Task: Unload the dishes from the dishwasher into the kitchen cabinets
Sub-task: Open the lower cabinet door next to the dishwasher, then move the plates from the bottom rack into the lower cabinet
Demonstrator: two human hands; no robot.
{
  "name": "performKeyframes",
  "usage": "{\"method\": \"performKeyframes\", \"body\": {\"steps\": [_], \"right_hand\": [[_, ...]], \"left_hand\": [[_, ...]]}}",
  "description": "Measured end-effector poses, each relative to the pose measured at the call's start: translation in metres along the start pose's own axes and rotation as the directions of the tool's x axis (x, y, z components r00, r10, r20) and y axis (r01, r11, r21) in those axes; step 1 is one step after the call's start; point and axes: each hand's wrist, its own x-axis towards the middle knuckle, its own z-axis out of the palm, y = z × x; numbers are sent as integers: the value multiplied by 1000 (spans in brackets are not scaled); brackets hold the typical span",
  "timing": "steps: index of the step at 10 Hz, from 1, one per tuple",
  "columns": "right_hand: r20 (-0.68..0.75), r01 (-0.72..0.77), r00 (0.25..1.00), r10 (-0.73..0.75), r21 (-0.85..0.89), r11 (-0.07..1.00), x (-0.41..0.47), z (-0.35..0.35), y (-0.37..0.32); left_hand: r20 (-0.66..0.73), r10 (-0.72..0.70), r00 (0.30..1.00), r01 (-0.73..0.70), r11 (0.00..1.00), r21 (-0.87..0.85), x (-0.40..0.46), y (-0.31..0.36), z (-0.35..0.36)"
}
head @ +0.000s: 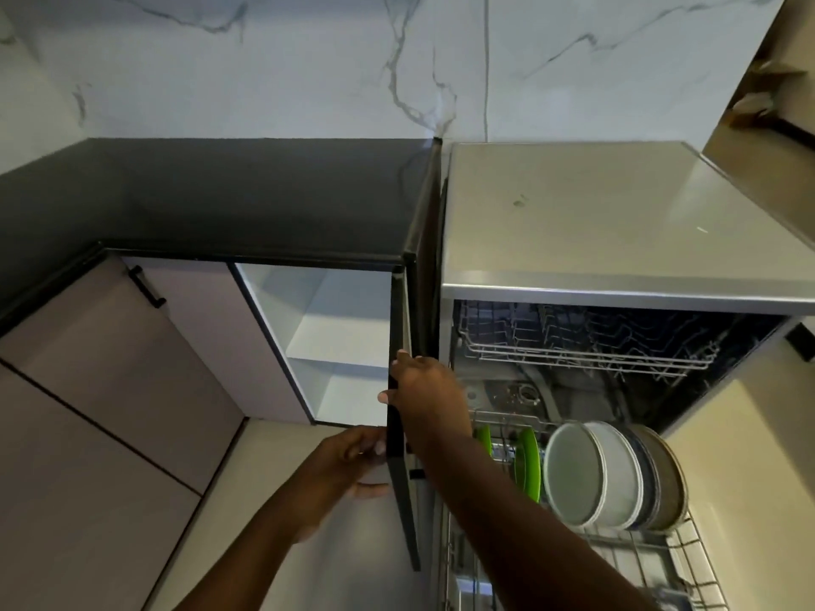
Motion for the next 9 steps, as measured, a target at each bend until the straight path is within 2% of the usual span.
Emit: {"method": "performKeyframes", "body": {"steps": [2,3,4,5,6,7,8,9], "right_hand": [[-54,14,998,-16,-50,999,-4,6,2],[-73,11,997,-12,-25,1000,-6,7,2],[-102,20,995,-18,19,1000,-8,6,3],[-153,19,988,-8,72,997,-9,5,4],[-249,26,968,9,137,990,-12,10,6],[-304,18,951,61,251,968,-27,23,25],[-348,-119,911,219,286,951,-60,41,82],[-305,-367,836,456,307,878,-98,61,162]], "left_hand": [[-51,-3,999,0,998,-68,2,-13,2],[-64,-44,997,38,996,-83,6,-27,-2],[-141,-118,983,99,986,-135,12,-45,0],[-246,-251,936,261,965,11,17,-73,4],[-238,-294,926,375,797,473,19,-101,10],[-109,-373,921,360,713,602,26,-119,34],[-30,-417,908,334,680,653,34,-139,58],[-1,-483,875,377,682,627,50,-175,73]]}}
